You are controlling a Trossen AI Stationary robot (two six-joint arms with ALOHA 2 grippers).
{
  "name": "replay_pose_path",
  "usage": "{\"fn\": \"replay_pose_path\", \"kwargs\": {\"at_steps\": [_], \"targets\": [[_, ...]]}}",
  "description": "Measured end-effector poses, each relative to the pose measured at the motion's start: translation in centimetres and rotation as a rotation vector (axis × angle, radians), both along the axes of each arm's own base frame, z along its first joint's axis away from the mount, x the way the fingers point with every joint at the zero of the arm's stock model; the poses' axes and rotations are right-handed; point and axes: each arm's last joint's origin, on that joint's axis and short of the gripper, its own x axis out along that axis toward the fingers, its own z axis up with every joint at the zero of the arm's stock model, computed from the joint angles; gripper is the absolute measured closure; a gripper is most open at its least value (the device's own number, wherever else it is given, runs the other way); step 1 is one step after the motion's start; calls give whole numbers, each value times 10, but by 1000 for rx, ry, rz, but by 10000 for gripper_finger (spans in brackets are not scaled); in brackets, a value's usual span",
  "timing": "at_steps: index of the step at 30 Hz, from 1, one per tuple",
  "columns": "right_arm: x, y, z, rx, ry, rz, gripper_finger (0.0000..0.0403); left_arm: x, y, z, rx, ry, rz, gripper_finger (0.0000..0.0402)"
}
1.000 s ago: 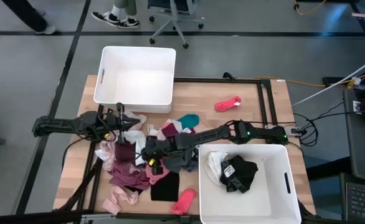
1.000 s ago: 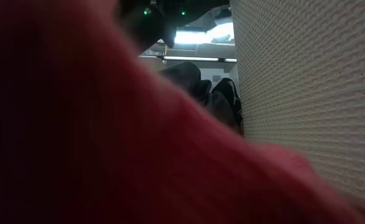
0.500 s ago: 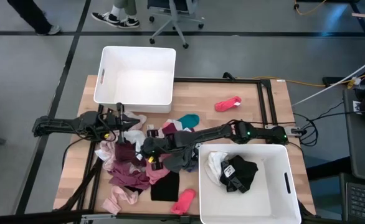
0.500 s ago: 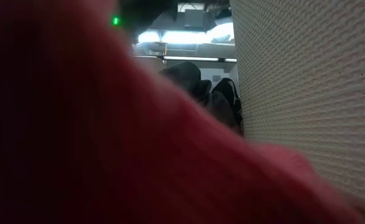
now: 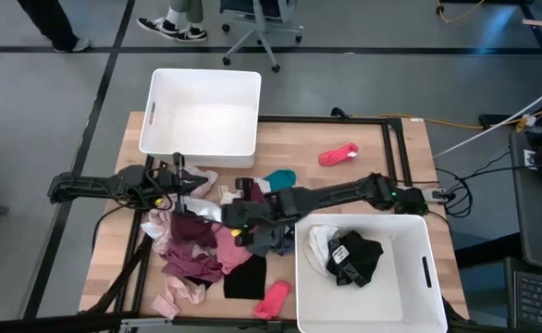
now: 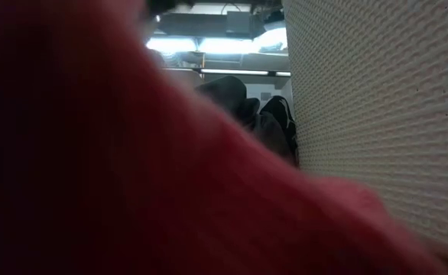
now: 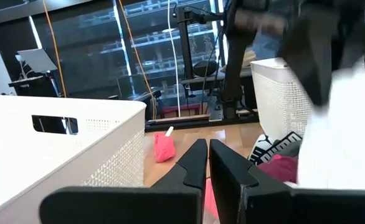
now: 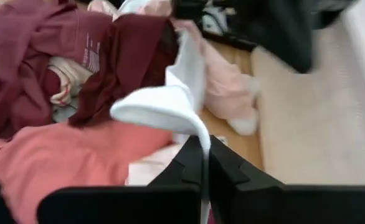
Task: Sort clothes
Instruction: Put the white sock into the bottom white bin
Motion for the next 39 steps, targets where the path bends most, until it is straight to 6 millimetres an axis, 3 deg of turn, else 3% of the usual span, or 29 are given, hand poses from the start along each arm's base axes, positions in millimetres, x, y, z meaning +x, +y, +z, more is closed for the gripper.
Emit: {"fn": "replay_pose_path", "kwargs": {"at_steps": [15,28,34,39], "targets": [[-105,13,108,-10,-131,-220,387,0,0,0,-8,-1,-1,391],[-222,22,191,234,-339,-212,390,0,0,0,-9,0,-1,391],[-278,12,214,393,-386,-218,390,0,0,0,-31,-7,-3,391],[-312,9,214,538,-334,-280,391,0,0,0,-33,-7,-4,391]]}}
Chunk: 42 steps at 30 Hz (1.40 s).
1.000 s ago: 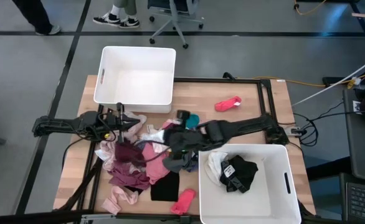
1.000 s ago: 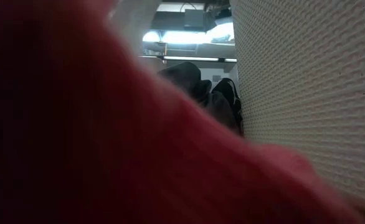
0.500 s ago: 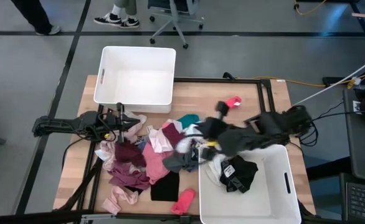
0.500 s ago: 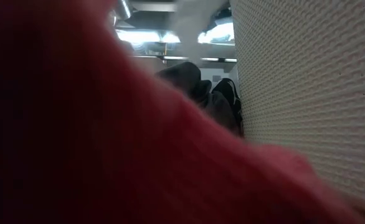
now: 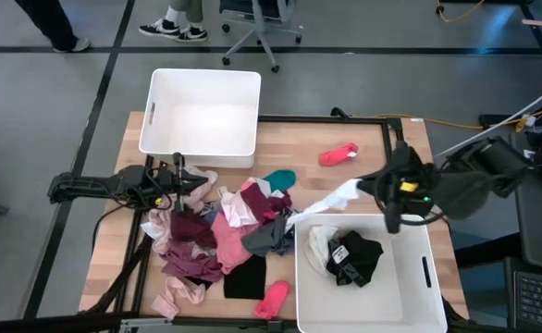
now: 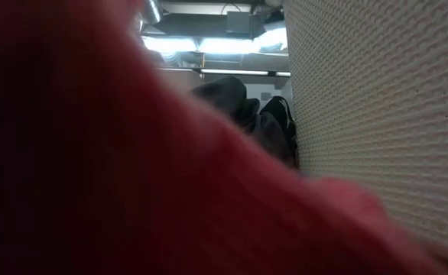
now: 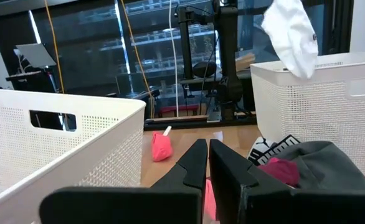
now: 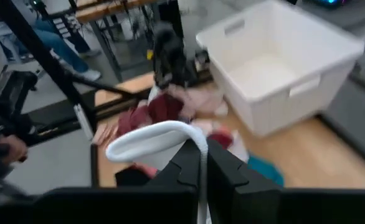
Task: Sort clothes
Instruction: Put the white sock into the bottom white bin
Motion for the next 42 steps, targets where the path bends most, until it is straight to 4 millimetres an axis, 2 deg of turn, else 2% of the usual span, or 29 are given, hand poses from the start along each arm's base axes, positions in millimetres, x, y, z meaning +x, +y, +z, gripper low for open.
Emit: {"fn": "replay_pose_path", "kwargs": {"at_steps": [2,6,14,17,23,28,31,36,42], "targets": [[-7,4,-6,38,44,-17,391,0,0,0,0,0,0,391],[-6,20,-18,38,78,3,391,0,0,0,0,-1,1,391],[-3,55,-70,46,231,-19,391,0,0,0,12,-1,2,391],[-8,66,-94,68,286,-55,391,0,0,0,5,-2,1,391],[-13,82,-155,77,415,-199,390,0,0,0,1,-2,0,391],[-17,79,-208,94,591,-369,371,0,0,0,-17,-6,-2,391],[-17,72,-231,96,696,-454,342,0,0,0,-25,-7,-3,391],[-12,59,-250,108,856,-523,288,0,0,0,-36,-9,-4,391],[-1,54,-241,111,880,-459,253,0,0,0,-40,-9,-4,391]]}}
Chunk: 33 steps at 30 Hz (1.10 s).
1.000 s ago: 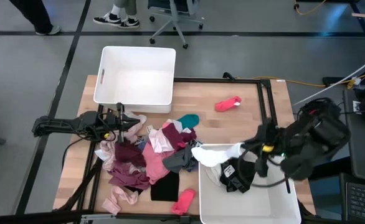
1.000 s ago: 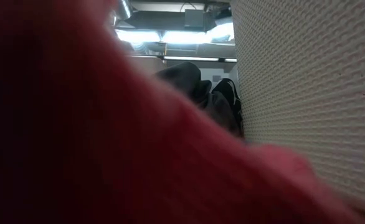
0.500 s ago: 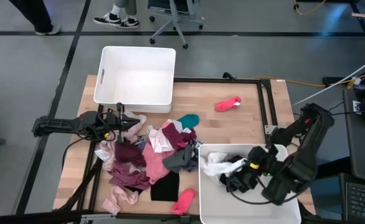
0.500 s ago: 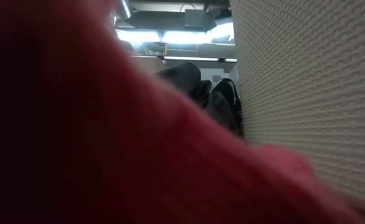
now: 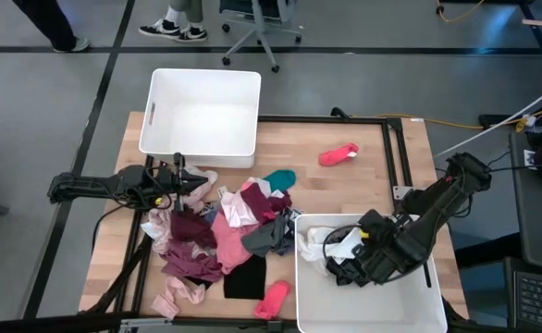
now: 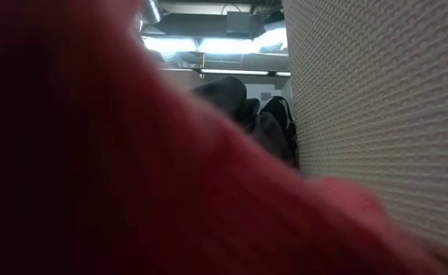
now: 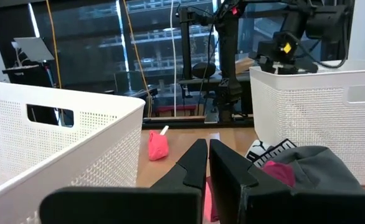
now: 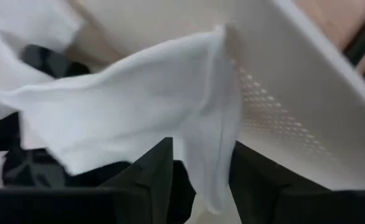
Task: Sort clothes
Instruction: Put the white sock into the bottom white bin
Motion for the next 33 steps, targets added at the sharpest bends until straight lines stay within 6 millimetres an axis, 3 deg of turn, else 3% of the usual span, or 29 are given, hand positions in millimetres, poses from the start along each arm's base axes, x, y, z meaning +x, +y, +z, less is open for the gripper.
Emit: {"fn": "replay_pose_path", "kwargs": {"at_steps": [6,11,16,19,22,26,28,33], "targets": [[3,2,11,12,-45,5,234,0,0,0,0,0,0,391],[2,4,21,89,-45,-56,188,0,0,0,0,0,0,391],[5,4,55,217,-115,-66,140,0,0,0,-1,0,11,385],[9,2,84,225,-256,-25,127,0,0,0,-2,0,15,363],[15,-2,105,83,-466,95,123,0,0,0,-8,-1,16,329],[31,-4,113,-220,-656,281,123,0,1,1,-39,7,14,278],[39,-6,112,-337,-676,341,123,-1,1,5,-54,59,28,257],[64,-23,102,-436,-599,420,123,0,2,34,-117,170,53,230]]}}
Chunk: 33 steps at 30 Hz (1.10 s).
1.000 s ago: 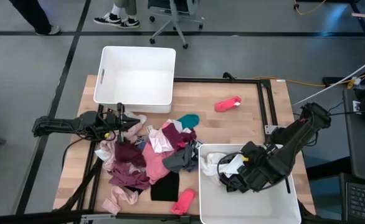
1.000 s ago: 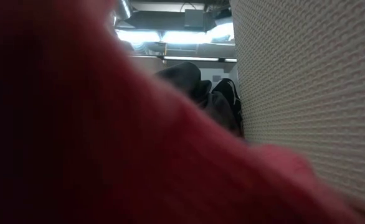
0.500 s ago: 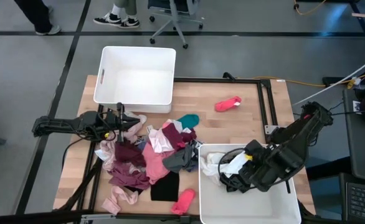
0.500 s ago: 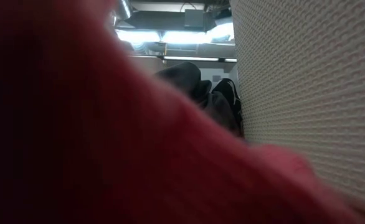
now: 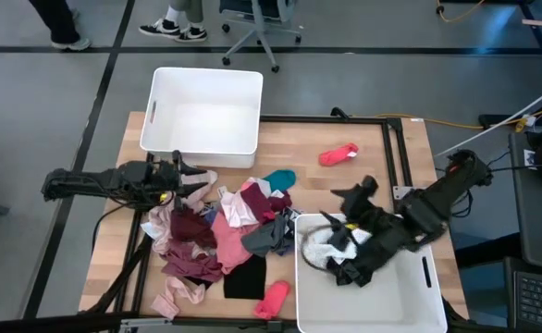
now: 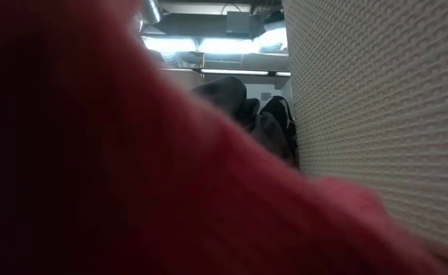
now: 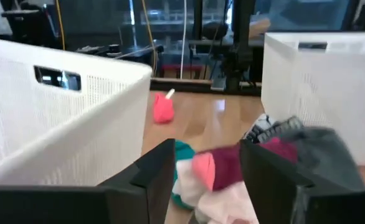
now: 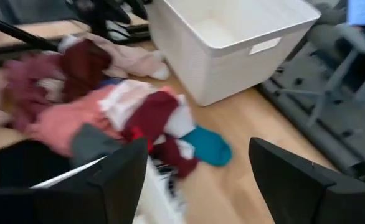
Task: Sort clothes
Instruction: Put the white sock into the bottom white bin
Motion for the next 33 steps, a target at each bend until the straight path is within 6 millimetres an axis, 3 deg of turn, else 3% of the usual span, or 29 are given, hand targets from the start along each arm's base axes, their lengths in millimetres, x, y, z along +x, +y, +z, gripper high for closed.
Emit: {"fn": "replay_pose_path", "kwargs": {"at_steps": [4,9,19,22,27,33], "targets": [[13,-19,-11,-62,54,-43,123,10,0,32,-36,17,4,234],[24,-36,-26,-118,112,-74,123,25,-2,60,-39,209,-4,246],[27,-39,-38,-147,169,-52,123,32,-20,103,-214,562,-121,254],[26,-39,-41,-152,179,-52,123,28,-25,102,-326,715,-121,254],[27,-39,-47,-157,189,-51,123,25,-35,81,-496,988,-40,254],[28,-38,-57,-164,198,-47,123,40,-46,56,-537,1183,85,254]]}}
